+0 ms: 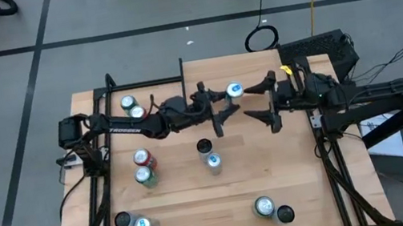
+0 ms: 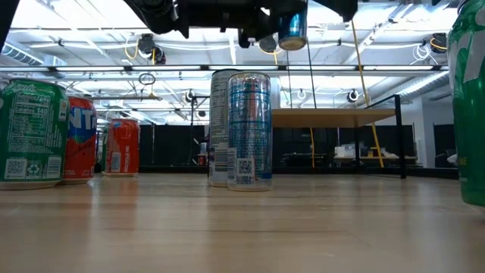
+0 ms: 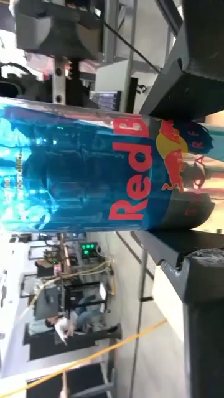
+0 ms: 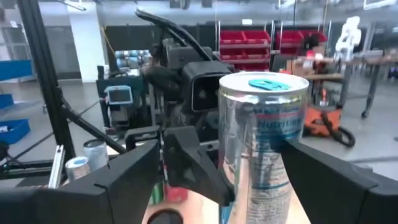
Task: Place canned beverage on shelf
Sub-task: Put the top right blue soda can on the shelf
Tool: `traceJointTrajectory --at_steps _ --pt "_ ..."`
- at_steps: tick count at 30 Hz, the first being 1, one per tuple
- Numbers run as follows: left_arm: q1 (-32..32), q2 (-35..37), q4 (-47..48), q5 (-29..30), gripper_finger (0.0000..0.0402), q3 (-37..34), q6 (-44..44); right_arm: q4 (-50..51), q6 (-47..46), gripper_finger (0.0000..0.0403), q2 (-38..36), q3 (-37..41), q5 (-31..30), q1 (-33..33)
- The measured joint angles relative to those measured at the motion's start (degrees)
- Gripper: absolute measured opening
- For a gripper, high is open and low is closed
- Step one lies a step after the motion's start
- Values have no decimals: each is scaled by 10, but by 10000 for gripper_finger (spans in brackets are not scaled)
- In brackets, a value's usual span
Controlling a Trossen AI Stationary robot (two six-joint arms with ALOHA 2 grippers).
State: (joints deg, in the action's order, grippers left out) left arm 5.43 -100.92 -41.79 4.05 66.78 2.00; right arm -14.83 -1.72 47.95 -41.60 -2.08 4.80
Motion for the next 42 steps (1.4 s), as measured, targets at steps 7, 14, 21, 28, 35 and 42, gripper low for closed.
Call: traceJointTrajectory --at_steps 7,14,21,28,35,42 --pt "-1 0 6 -9 219 0 2 -55 15 324 18 -1 -31 19" --pt "-1 0 3 -9 219 0 3 -61 6 324 35 -1 -20 35" --pt "0 0 2 8 219 0 4 -101 -6 324 62 -4 -7 42" --pt "1 0 2 30 219 0 4 -25 -8 302 86 -62 -5 50" --pt "1 0 3 40 219 0 14 6 -27 265 105 -88 35 69" --pt "1 0 3 40 219 0 12 6 -34 237 106 -88 43 84"
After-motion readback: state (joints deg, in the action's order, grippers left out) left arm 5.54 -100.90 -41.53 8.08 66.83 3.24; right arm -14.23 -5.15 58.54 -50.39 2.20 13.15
